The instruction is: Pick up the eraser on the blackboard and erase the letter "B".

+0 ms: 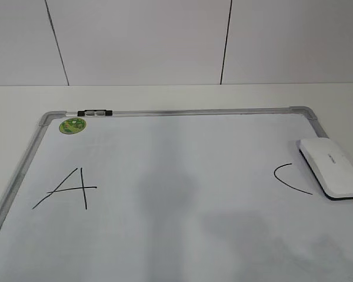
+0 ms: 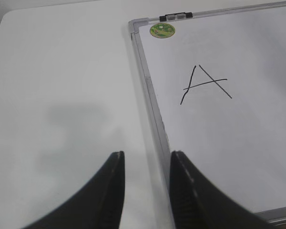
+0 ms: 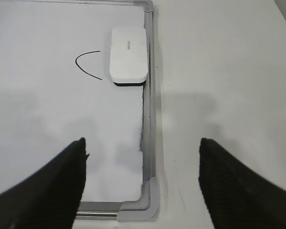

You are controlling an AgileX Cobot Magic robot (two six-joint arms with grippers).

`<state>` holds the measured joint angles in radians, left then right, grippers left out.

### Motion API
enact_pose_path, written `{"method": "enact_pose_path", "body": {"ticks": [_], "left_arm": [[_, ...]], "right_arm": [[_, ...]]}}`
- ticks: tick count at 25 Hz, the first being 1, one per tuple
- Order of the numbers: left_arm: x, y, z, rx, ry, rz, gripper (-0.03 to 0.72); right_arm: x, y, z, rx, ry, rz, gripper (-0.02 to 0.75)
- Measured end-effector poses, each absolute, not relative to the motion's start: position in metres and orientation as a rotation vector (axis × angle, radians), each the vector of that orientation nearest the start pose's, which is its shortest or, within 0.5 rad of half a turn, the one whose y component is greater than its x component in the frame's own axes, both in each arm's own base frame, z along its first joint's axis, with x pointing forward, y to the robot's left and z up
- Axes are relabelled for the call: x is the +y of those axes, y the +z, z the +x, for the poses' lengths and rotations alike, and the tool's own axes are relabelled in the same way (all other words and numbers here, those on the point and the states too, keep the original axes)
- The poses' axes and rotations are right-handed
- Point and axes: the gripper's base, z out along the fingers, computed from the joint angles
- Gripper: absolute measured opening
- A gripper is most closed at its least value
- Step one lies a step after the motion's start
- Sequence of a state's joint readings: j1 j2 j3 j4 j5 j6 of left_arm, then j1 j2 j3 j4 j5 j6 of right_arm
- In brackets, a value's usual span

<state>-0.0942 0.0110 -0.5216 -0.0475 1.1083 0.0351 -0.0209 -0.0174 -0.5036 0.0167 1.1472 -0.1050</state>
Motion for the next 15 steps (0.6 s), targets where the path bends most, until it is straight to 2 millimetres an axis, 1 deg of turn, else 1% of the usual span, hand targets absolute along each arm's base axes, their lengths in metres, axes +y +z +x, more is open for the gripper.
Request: {"method": "enact_pose_path", "body": {"ticks": [15], "left_arm": [[-0.0028, 0.2795, -0.0081, 2.077, -0.089, 0.138, 0.243]], "right_arm": [[0.0008, 0.2712, -0.0117, 2.109, -0.067, -0.089, 0.587]]}}
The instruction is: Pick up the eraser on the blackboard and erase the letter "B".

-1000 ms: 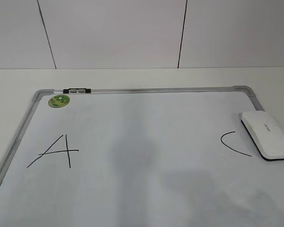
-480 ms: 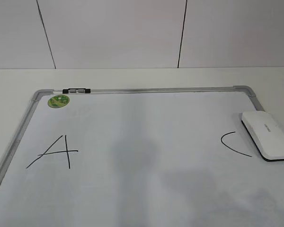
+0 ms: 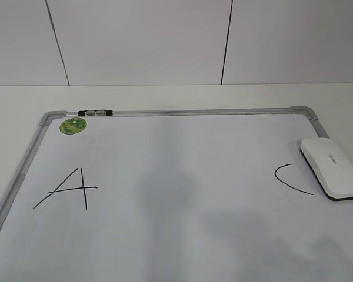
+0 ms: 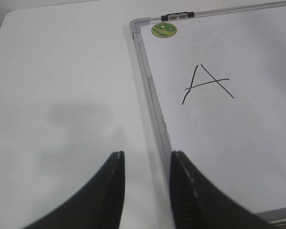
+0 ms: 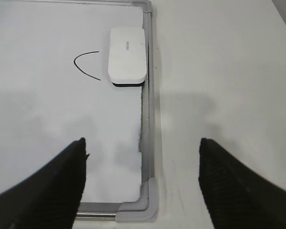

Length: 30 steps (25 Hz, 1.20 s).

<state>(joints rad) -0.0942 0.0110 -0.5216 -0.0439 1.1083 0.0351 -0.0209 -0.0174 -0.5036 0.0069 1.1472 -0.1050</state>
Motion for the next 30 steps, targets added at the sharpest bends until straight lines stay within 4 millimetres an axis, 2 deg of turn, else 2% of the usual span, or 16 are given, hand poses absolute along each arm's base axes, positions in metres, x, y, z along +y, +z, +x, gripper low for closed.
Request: {"method": "enact_pose_path", "body": {"ticks": [30], "left_arm": [[-0.0027, 0.2795, -0.008, 2.077, -0.086, 0.139, 0.243]], "right_arm": [[0.0008, 0.2713, -0.0117, 2.107, -0.067, -0.089, 0.584]]}}
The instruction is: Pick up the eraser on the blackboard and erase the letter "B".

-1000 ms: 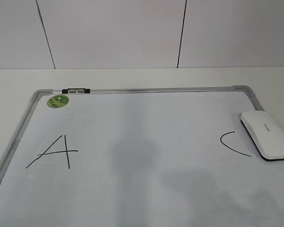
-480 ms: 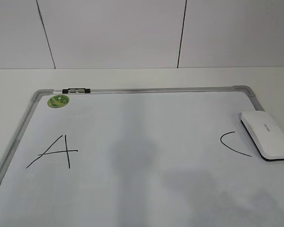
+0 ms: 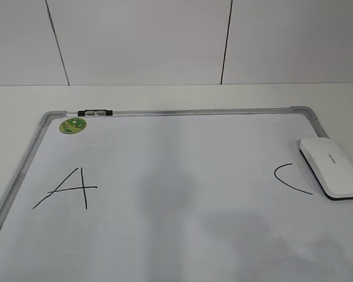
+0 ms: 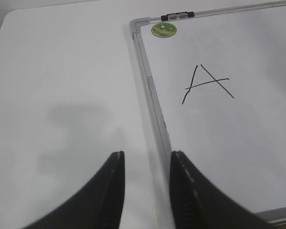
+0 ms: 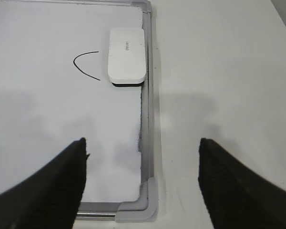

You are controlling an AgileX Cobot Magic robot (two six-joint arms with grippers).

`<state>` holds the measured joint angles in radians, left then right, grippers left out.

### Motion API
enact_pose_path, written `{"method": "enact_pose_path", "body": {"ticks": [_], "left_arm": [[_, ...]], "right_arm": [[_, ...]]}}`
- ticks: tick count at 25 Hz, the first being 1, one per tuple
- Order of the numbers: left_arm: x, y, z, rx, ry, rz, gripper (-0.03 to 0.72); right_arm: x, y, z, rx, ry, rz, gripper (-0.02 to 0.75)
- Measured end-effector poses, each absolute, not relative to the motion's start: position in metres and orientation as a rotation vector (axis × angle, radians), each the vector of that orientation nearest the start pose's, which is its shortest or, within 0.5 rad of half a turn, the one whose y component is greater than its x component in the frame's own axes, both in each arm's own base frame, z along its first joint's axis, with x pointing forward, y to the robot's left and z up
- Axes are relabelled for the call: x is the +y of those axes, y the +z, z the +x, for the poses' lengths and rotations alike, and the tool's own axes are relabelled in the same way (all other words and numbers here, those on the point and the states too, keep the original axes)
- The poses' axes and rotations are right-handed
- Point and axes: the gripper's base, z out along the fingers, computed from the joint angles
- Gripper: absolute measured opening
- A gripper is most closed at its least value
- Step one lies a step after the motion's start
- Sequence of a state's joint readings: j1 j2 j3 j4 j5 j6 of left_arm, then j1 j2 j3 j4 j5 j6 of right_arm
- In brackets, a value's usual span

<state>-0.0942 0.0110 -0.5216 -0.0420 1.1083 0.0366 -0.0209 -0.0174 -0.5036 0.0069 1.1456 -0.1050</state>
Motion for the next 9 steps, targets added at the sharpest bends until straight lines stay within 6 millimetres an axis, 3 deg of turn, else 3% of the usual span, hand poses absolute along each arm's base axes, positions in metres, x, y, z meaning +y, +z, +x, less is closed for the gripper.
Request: {"method": "enact_pose_path", "body": {"ticks": [9], "left_arm": [[-0.0027, 0.2795, -0.008, 2.077, -0.086, 0.139, 0.243]], "right_arm": [[0.0008, 0.2713, -0.0117, 2.107, -0.067, -0.089, 0.583]]}}
